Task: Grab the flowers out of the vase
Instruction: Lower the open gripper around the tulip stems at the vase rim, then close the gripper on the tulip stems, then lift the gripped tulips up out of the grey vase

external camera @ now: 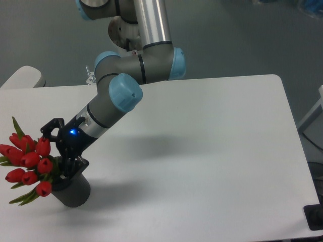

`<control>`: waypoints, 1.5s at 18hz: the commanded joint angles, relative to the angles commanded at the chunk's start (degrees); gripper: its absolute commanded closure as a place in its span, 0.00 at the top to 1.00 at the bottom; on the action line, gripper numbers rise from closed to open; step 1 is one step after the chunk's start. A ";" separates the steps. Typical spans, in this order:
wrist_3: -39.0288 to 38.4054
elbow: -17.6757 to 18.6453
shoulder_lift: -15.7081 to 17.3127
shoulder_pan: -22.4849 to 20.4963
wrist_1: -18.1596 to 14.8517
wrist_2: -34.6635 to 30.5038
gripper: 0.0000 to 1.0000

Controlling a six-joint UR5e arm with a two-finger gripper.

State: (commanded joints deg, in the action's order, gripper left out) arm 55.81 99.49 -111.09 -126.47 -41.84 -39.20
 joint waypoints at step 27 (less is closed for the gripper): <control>-4.48 -1.50 3.86 -2.63 0.70 2.98 0.40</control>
State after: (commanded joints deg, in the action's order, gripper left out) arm 51.33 98.00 -107.23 -129.11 -41.13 -36.21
